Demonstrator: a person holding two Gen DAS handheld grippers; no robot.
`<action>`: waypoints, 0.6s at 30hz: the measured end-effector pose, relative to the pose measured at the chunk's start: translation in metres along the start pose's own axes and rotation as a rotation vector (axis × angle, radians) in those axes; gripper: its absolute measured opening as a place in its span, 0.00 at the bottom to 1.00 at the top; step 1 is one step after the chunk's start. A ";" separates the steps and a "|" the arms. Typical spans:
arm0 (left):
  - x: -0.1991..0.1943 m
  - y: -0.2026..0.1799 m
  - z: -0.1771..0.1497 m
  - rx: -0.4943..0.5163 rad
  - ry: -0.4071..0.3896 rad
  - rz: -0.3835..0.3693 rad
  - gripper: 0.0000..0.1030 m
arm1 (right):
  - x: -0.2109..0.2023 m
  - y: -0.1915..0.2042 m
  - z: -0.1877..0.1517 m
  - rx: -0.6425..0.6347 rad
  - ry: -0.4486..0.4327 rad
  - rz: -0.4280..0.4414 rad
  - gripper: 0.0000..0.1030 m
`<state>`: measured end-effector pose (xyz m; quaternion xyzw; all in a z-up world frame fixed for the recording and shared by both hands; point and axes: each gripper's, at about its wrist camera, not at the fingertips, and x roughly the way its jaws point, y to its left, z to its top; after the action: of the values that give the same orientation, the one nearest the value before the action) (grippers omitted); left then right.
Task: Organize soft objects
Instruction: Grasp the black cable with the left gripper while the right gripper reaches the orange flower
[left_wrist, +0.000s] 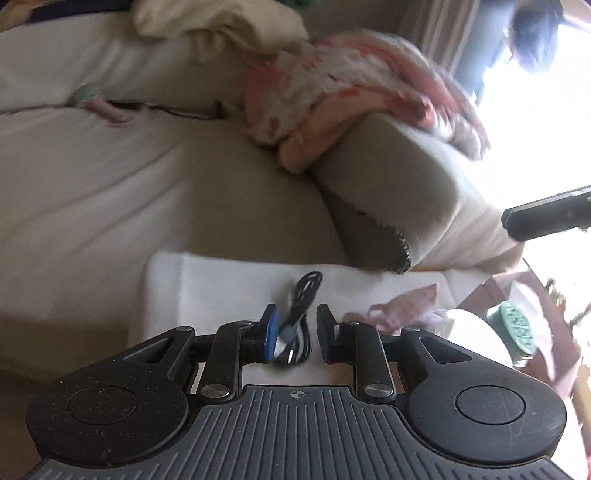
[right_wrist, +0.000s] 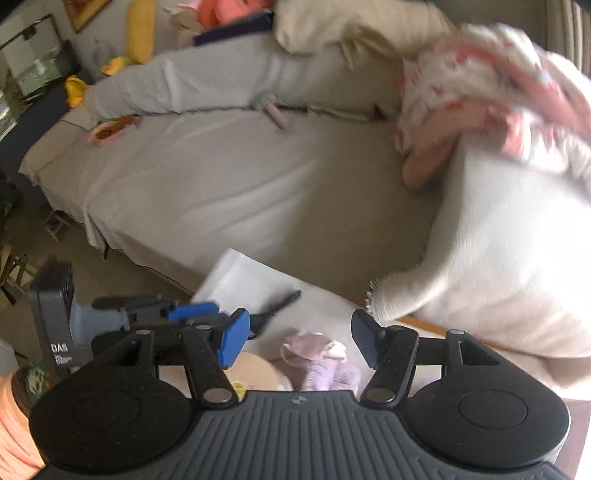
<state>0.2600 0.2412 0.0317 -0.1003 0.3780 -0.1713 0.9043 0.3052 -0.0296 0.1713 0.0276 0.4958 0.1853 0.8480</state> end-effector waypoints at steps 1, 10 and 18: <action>0.011 -0.002 0.006 0.017 0.019 0.006 0.24 | 0.004 -0.002 -0.003 -0.001 0.004 -0.005 0.60; 0.070 -0.021 0.024 0.137 0.134 0.082 0.26 | 0.014 -0.030 -0.021 -0.034 -0.017 -0.058 0.60; 0.060 -0.009 0.016 0.048 0.092 0.056 0.16 | 0.003 -0.006 -0.031 -0.216 -0.090 -0.086 0.56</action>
<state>0.3086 0.2105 0.0064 -0.0603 0.4176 -0.1595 0.8925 0.2817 -0.0384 0.1520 -0.0768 0.4350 0.1997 0.8746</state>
